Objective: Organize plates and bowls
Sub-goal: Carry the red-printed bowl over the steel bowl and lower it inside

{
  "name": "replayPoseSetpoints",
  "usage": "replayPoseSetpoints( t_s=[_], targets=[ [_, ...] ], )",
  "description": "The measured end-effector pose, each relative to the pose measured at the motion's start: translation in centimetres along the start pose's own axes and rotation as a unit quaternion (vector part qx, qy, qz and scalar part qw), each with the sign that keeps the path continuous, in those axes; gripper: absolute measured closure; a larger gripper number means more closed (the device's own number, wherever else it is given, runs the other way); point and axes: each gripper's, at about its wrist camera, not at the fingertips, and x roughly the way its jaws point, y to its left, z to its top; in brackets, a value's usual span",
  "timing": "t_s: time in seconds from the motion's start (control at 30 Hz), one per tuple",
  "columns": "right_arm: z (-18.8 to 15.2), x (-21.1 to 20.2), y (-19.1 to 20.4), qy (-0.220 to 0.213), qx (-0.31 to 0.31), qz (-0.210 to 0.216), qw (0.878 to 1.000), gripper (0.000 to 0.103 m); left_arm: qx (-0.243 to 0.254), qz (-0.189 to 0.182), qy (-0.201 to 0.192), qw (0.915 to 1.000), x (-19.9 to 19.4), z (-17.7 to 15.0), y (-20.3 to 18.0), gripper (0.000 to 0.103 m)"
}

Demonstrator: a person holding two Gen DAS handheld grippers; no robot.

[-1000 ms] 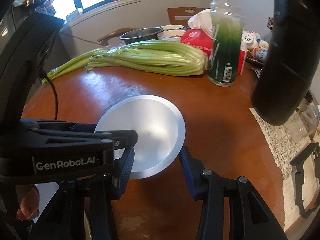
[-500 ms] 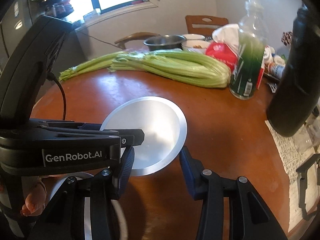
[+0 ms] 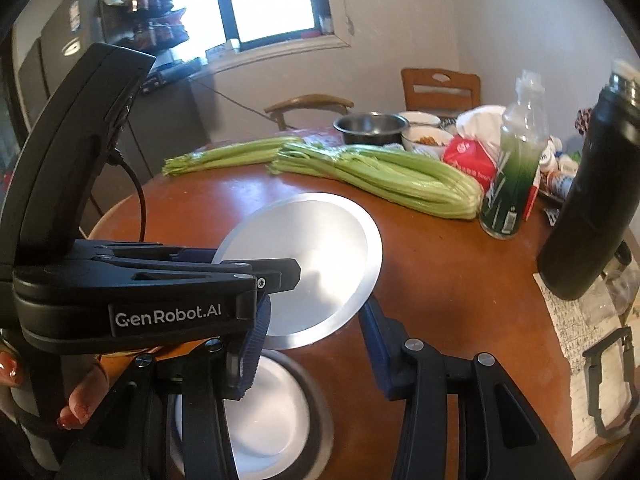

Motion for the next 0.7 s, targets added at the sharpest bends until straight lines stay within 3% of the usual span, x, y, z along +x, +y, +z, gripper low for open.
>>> replayPoseSetpoints(
  t_s=[0.7],
  targets=[
    [-2.4,-3.5,4.0,-0.006,-0.014,0.027,1.0,0.055,0.005,0.0,-0.021,0.9998,-5.7,-4.1,0.5,0.056]
  ],
)
